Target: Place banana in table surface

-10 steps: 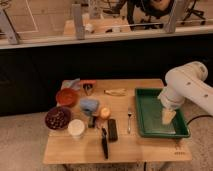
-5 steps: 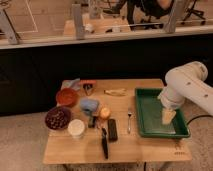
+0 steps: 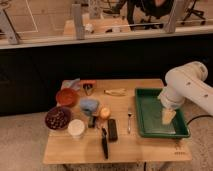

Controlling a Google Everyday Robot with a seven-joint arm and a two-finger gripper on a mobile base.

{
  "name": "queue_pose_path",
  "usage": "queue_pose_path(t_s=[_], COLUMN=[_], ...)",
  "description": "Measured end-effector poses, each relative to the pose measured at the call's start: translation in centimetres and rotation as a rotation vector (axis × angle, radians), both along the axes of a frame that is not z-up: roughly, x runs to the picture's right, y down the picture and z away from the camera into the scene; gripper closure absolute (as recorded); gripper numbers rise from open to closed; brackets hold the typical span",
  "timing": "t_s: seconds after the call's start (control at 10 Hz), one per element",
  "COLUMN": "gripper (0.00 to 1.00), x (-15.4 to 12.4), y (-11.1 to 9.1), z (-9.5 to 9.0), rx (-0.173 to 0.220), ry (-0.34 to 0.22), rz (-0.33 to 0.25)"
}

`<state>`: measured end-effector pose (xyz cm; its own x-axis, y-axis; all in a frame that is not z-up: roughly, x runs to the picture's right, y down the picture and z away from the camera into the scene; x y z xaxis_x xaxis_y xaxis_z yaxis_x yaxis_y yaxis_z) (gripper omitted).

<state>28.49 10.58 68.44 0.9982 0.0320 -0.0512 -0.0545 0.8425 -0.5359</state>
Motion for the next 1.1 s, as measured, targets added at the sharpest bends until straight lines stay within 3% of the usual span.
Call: queue_pose_path(t_s=[0.7, 0.8, 1.1], gripper=[0.20, 0.20, 0.20], x=[-0.4, -1.1, -4.2], y=[-0.2, -0.7, -4.7], z=[0.5, 1.2, 5.5], rx=[0.013, 0.029, 0.119], ry=[-0.022, -0.044, -0.158], rz=[-0.018, -0.042, -0.113])
